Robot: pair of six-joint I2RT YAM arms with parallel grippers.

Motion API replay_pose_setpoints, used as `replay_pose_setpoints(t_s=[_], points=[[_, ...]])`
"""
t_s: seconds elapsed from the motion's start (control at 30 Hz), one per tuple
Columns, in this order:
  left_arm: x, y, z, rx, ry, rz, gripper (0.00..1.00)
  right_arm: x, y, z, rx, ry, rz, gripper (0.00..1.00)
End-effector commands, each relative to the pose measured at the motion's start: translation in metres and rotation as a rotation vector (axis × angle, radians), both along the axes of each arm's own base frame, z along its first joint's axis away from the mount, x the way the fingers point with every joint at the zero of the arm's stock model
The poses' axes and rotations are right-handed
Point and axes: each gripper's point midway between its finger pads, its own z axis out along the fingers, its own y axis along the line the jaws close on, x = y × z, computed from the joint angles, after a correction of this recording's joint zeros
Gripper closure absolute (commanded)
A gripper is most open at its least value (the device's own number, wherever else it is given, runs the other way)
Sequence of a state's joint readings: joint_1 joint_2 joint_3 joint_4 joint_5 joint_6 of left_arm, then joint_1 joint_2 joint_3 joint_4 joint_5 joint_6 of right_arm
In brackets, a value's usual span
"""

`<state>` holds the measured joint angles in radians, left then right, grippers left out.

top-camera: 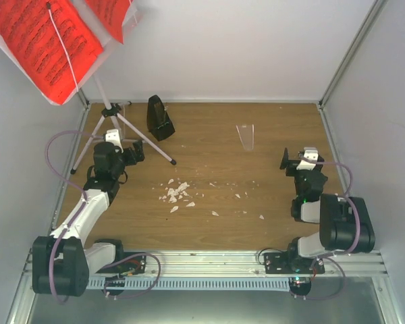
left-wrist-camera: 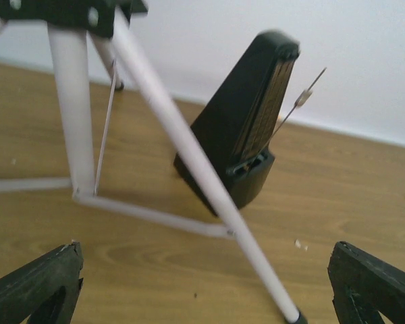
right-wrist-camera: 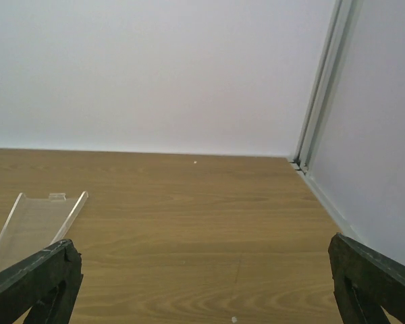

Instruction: Pack up the instrument practice props

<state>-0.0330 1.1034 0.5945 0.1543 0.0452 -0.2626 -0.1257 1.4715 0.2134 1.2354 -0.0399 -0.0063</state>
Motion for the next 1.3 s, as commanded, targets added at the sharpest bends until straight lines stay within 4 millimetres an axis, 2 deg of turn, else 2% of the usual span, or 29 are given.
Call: replay_pose_setpoints(t_s=[0.0,0.2,0.33,0.47,0.6,0.63,0.7,0.83,0.9,1.03,1.13,1.27], points=[[-0.004,0.004,0.009,-0.029,0.021,0.042,0.01,-0.013,-0.007,0.019,0.006,-0.077,-0.044,0.01],[-0.004,0.01,0.019,-0.081,0.004,0.087,0.01,-0.028,-0.005,0.038,0.032,-0.123,-0.042,0.0],[-0.001,-0.017,0.029,-0.084,0.035,-0.07,0.01,-0.037,-0.012,0.051,0.086,-0.142,-0.085,0.0],[0.001,-0.066,0.045,0.014,0.044,-0.194,0.01,-0.032,-0.028,0.055,0.243,-0.054,-0.18,0.0],[0.005,-0.134,0.06,0.128,0.053,-0.323,0.01,-0.037,-0.047,0.059,0.325,-0.013,-0.311,0.0],[0.008,-0.146,0.061,0.134,0.055,-0.343,0.01,-0.041,-0.05,0.057,0.334,-0.018,-0.331,0.0],[0.023,-0.155,0.065,0.135,0.06,-0.334,0.01,-0.048,-0.053,0.059,0.356,-0.045,-0.352,0.0],[0.071,-0.158,0.064,0.138,0.146,-0.241,0.01,-0.051,-0.05,0.065,0.348,-0.065,-0.335,0.0],[0.101,-0.157,0.048,0.132,0.216,-0.175,0.01,-0.05,-0.051,0.064,0.344,-0.06,-0.335,0.01],[0.145,-0.141,0.048,0.158,0.231,0.004,0.01,-0.047,-0.049,0.061,0.345,-0.045,-0.326,0.0],[0.166,-0.118,0.04,0.127,0.286,0.123,0.01,-0.045,-0.049,0.059,0.342,-0.039,-0.326,0.0],[0.182,-0.098,0.048,0.093,0.269,0.213,0.01,-0.043,-0.051,0.058,0.34,-0.038,-0.333,0.0]])
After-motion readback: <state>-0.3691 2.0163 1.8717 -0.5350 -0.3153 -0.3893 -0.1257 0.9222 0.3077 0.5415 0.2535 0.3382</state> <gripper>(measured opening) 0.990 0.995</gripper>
